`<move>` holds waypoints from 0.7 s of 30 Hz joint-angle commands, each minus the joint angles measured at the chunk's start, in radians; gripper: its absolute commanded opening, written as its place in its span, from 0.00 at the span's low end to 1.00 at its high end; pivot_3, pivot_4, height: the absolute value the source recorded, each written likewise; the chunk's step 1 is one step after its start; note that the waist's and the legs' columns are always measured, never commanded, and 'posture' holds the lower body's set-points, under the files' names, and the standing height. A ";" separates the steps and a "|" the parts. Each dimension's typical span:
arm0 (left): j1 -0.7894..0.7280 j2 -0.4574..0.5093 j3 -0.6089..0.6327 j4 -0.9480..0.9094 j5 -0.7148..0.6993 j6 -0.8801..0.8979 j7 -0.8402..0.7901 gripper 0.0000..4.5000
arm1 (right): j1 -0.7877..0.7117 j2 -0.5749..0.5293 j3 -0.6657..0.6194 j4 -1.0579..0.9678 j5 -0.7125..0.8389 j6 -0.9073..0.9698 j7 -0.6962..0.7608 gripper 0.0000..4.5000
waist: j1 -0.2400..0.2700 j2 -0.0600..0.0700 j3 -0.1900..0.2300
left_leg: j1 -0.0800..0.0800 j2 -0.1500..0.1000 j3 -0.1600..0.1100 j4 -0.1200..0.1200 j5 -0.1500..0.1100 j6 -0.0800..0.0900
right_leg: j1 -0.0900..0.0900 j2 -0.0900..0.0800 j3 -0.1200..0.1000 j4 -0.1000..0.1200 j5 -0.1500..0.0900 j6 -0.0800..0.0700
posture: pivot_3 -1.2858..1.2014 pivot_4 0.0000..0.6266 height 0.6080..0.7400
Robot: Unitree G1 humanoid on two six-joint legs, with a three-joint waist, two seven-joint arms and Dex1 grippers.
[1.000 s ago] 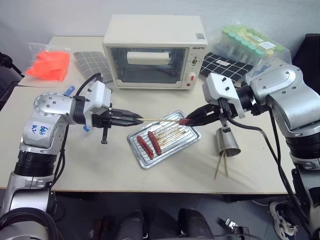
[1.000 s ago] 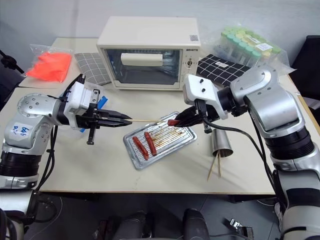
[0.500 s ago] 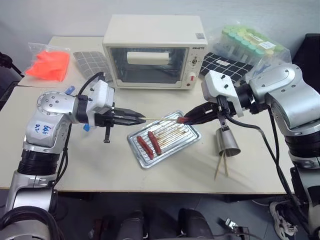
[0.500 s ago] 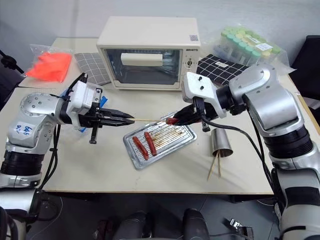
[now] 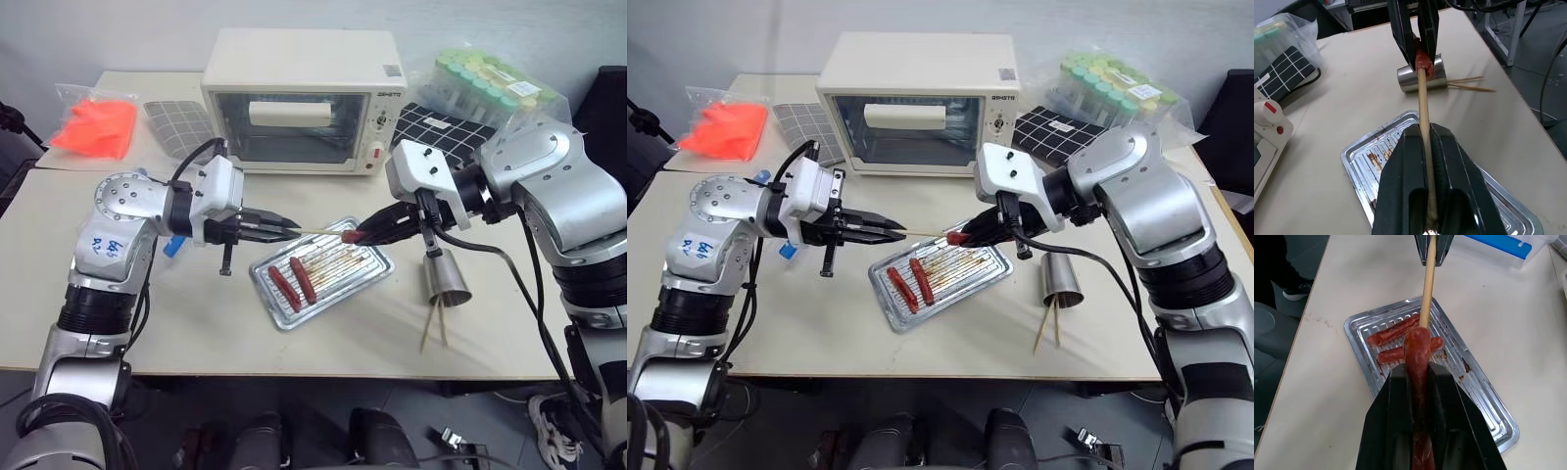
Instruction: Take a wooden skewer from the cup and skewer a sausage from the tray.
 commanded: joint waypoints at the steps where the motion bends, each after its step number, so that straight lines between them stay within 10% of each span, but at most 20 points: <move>1: -0.028 -0.050 -0.045 -0.047 0.003 -0.017 0.013 0.00 | -0.046 0.049 0.002 -0.057 0.037 -0.011 -0.007 0.03 | 0.000 0.000 0.000 | 0.000 0.000 0.000 0.000 0.000 0.000 | 0.000 0.000 0.000 0.000 0.000 0.000 | 0.52 0.24 1.00; 17: 0.083 -0.055 -0.006 -0.117 0.013 -0.009 0.053 0.00 | -0.031 0.042 -0.019 -0.041 0.027 -0.004 -0.031 0.03 | 0.000 0.000 0.000 | 0.000 0.000 0.000 0.000 0.000 0.000 | 0.000 0.000 0.000 0.000 0.000 0.000 | 0.52 0.24 1.00; 21: 0.101 -0.046 0.004 -0.122 0.014 -0.010 0.061 0.00 | -0.028 0.035 -0.023 -0.040 0.029 0.000 -0.031 0.31 | 0.000 0.000 0.000 | 0.000 0.000 0.000 0.000 0.000 0.000 | 0.000 0.000 0.000 0.000 0.000 0.000 | 0.52 0.24 1.00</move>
